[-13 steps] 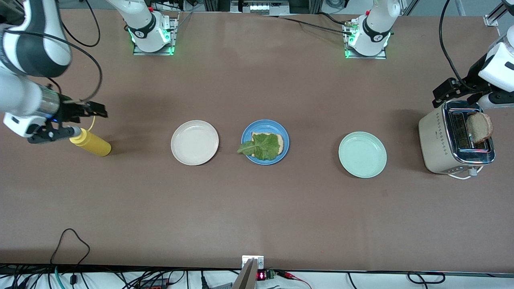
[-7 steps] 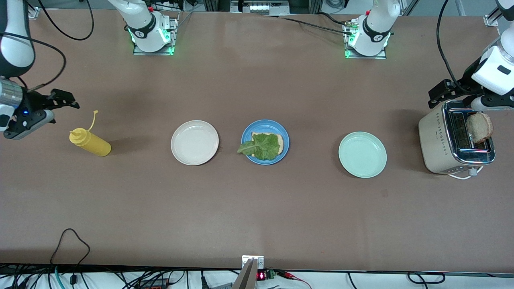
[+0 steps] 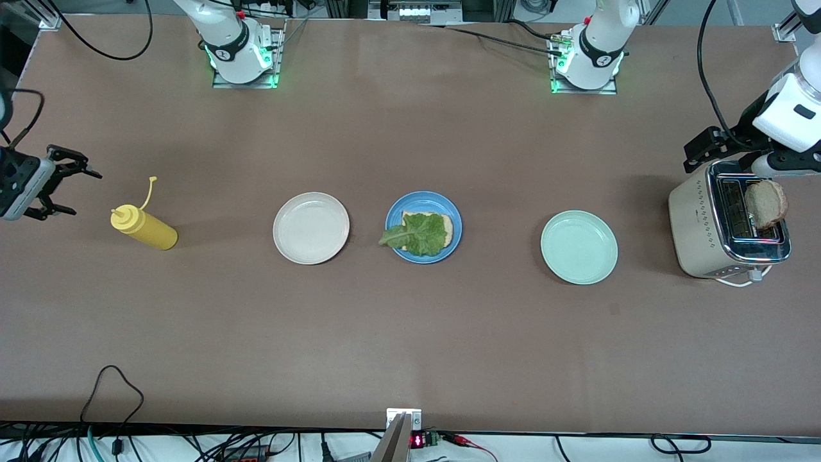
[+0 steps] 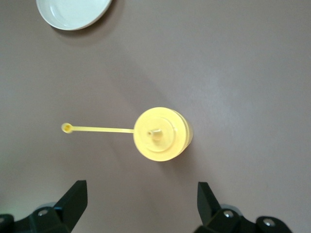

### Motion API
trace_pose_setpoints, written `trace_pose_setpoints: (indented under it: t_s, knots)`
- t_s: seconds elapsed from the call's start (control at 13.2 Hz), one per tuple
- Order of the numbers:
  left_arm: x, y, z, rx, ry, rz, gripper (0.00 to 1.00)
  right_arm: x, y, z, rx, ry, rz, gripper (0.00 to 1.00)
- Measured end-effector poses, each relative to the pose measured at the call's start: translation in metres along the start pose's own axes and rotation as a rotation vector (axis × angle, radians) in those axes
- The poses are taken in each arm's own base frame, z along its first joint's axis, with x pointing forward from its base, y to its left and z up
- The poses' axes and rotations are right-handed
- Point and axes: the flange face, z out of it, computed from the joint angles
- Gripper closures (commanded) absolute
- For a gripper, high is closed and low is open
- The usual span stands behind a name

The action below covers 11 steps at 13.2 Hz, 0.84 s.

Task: Make sandwich in blue plate with both arms
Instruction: 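Grasp the yellow mustard bottle with the right gripper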

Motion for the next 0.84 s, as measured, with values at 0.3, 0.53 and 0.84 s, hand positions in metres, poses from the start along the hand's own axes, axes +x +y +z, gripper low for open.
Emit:
trace_pose_setpoints:
  t_s: [0.3,0.53,0.84]
  knots:
    - [0.001,0.001,-0.001,-0.001,0.011,0.003,0.0,-0.04,0.021,0.042,0.019,0.146,-0.116,0.0]
    - [0.001,0.011,-0.002,-0.001,0.016,0.022,0.0,-0.062,0.028,0.057,0.006,0.23,-0.196,0.0]
    - [0.001,0.014,-0.003,-0.001,0.017,0.026,0.0,-0.1,0.036,0.098,-0.006,0.37,-0.246,0.0]
